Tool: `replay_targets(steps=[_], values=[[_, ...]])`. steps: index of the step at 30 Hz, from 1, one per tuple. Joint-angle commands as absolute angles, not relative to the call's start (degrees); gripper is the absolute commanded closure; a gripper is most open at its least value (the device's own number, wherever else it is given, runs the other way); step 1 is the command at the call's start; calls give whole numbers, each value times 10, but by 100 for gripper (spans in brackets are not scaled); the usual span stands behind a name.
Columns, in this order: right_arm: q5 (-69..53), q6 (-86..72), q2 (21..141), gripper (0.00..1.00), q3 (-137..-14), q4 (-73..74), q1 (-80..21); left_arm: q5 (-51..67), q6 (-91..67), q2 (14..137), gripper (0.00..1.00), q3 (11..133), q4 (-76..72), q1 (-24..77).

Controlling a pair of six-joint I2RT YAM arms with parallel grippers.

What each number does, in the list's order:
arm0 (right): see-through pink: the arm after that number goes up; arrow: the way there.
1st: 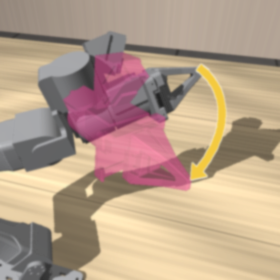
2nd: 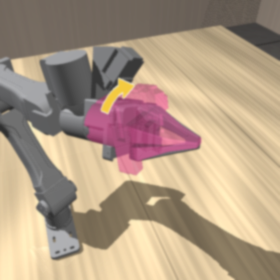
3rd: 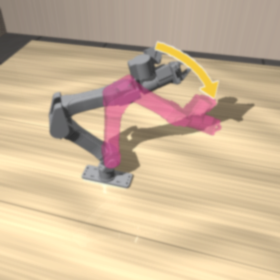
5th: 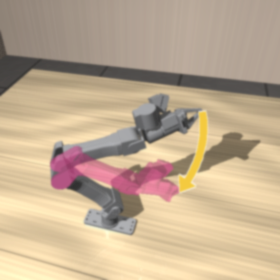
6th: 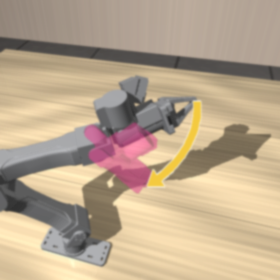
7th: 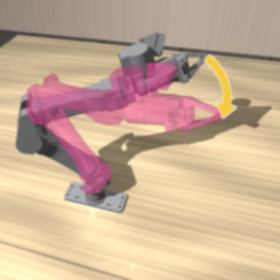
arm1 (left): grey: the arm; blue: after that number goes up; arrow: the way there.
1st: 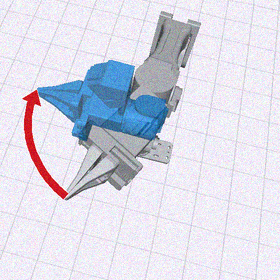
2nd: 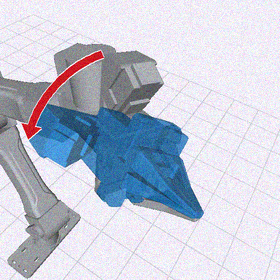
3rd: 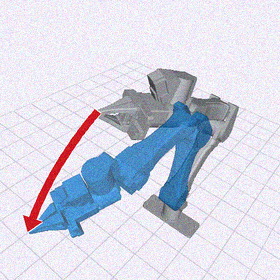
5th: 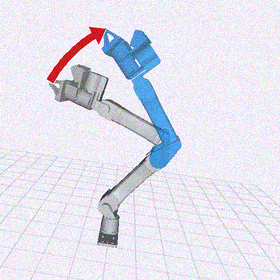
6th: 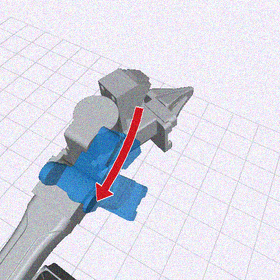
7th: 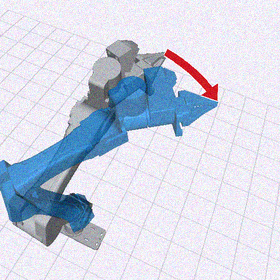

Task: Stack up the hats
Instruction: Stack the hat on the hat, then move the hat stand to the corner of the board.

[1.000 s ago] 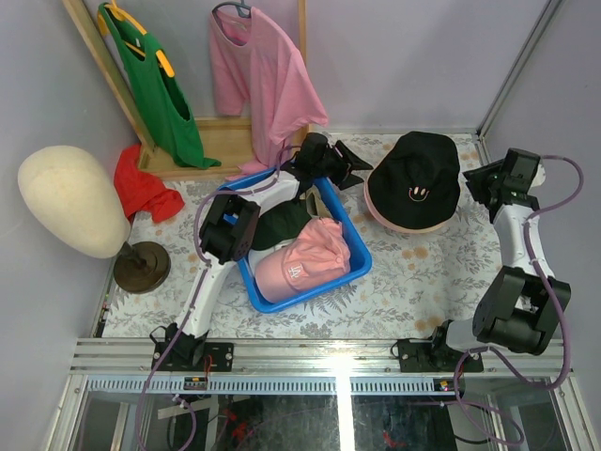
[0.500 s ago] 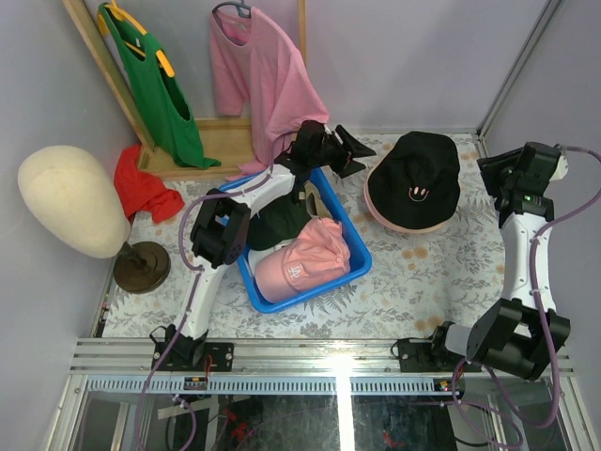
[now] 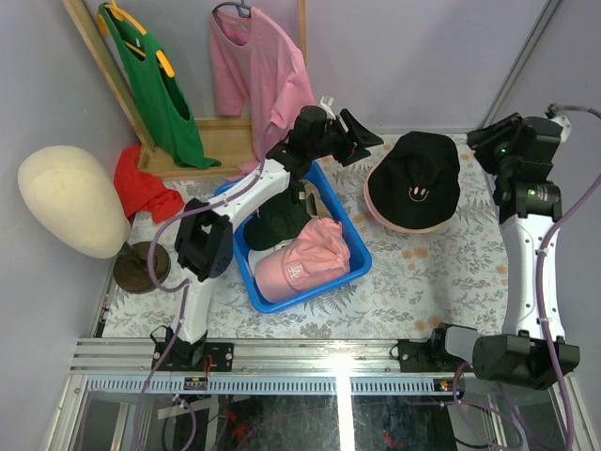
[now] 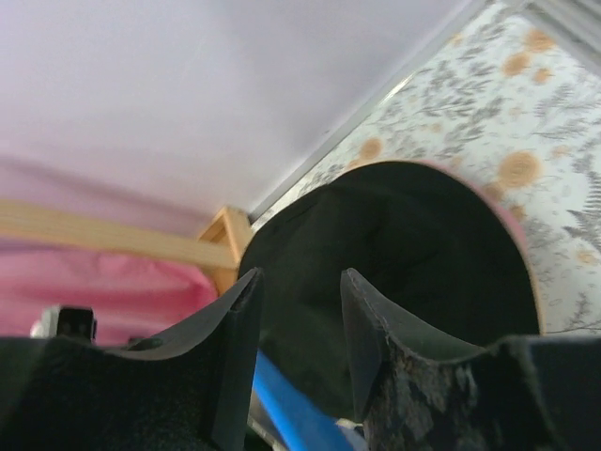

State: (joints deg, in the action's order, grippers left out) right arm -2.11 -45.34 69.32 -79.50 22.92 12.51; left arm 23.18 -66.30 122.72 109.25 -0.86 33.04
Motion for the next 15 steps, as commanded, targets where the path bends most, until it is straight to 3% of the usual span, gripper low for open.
replay_targets(steps=[1, 15], values=[[28, -397, 658, 55, -833, 264, 33, 155, -579, 1150, 43, 1096, 52, 352], [117, -388, 524, 59, -691, 346, -198, -24, -480, 970, 44, 974, 98, 440]])
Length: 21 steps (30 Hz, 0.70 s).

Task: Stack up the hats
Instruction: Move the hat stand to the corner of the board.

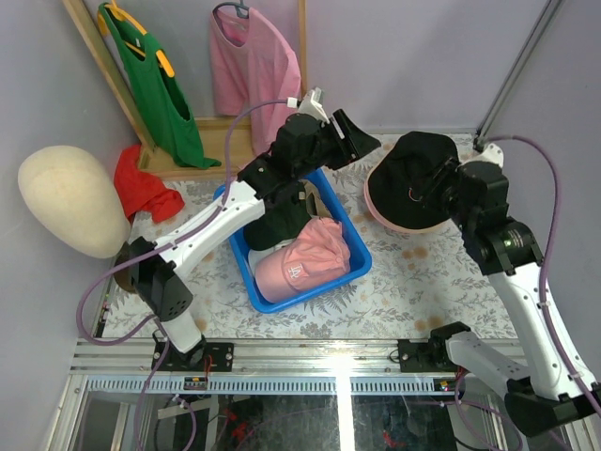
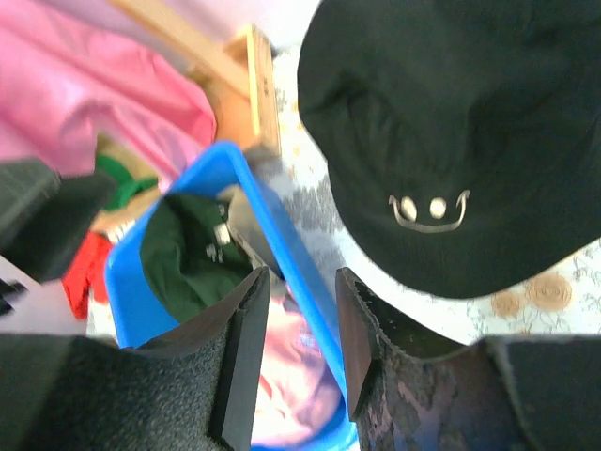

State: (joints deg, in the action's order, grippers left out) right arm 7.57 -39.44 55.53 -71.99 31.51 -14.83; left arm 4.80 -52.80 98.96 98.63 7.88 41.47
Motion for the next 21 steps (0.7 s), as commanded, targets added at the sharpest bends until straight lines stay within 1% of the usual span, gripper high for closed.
replay_targets(steps=[1, 6, 12, 17, 21], values=[[123, -394, 514, 59, -678, 352, -211, -33, -473, 964, 44, 973, 102, 449], [151, -421, 461, 61, -588, 366, -258, -75, -449, 946, 44, 959, 108, 486], [161, -439, 400, 63, -476, 356, -265, -96, -441, 937, 45, 937, 105, 499], [164, -452, 379, 65, -392, 318, -267, -101, -438, 934, 45, 927, 104, 502], [182, -456, 377, 67, -338, 278, -271, -106, -438, 923, 45, 894, 96, 506]])
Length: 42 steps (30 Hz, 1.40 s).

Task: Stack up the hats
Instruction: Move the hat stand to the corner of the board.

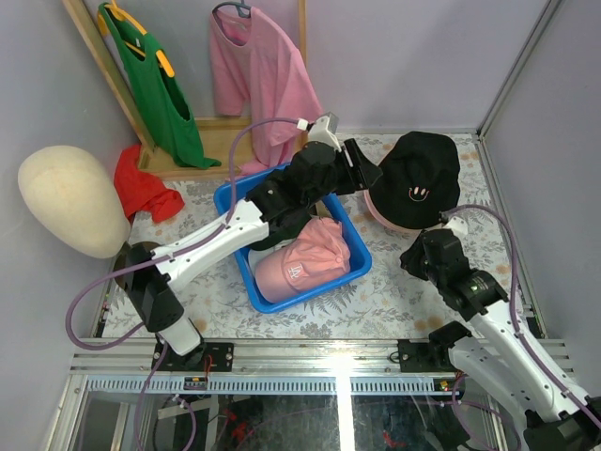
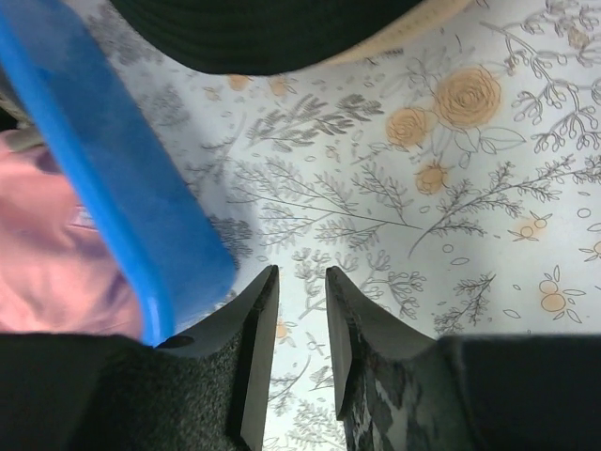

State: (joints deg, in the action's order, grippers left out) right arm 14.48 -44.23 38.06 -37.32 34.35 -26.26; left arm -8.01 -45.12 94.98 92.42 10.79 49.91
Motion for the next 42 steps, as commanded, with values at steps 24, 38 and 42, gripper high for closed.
replay_targets(steps=[24, 38, 42], values=[[296, -451, 614, 73, -224, -58, -291, -145, -388, 854, 45, 740, 21, 509], [275, -444, 804, 73, -299, -152, -228, -164, -353, 791, 45, 662, -26, 508], [246, -442, 854, 73, -335, -153, -210, -165, -348, 782, 45, 650, -30, 506]])
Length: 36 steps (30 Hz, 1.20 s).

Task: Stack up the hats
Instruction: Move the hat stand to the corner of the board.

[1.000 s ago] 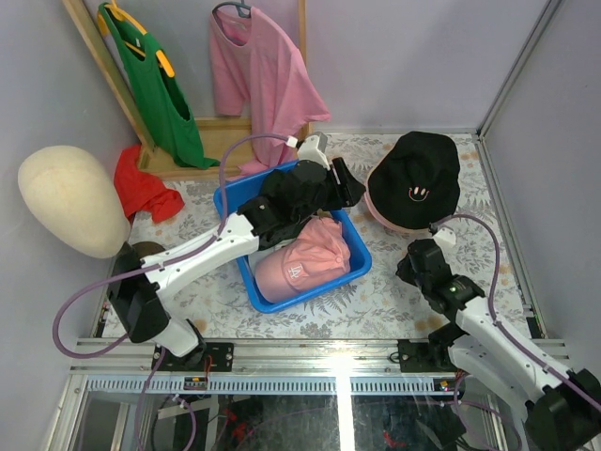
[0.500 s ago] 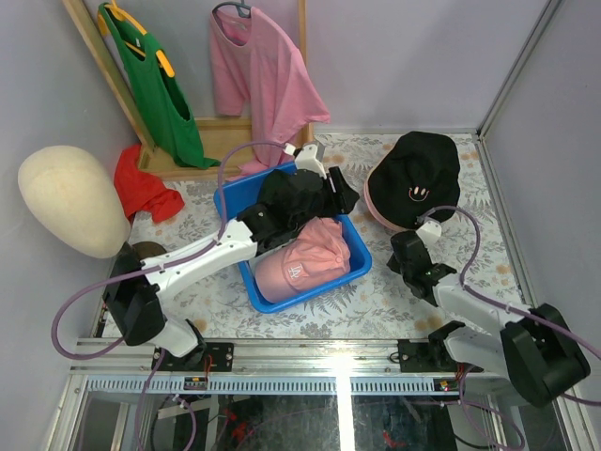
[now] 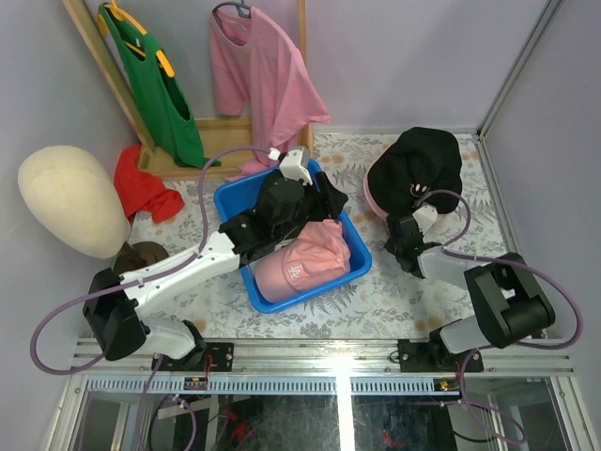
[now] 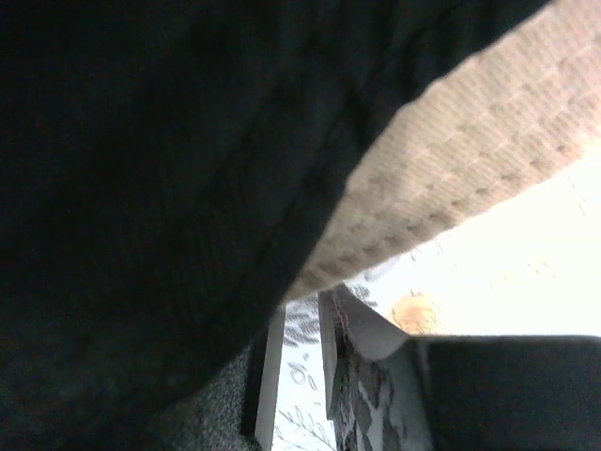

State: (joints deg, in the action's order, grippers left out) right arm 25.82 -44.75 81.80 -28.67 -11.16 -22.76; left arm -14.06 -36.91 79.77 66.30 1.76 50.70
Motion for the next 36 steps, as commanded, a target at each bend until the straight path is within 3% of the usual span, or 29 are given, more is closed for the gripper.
replay_targets(steps=[1, 36], values=[[243, -443, 864, 73, -341, -156, -207, -165, -346, 780, 45, 649, -30, 504], [118, -436, 1154, 72, -681, -47, 2, -176, -370, 701, 43, 573, 27, 412]])
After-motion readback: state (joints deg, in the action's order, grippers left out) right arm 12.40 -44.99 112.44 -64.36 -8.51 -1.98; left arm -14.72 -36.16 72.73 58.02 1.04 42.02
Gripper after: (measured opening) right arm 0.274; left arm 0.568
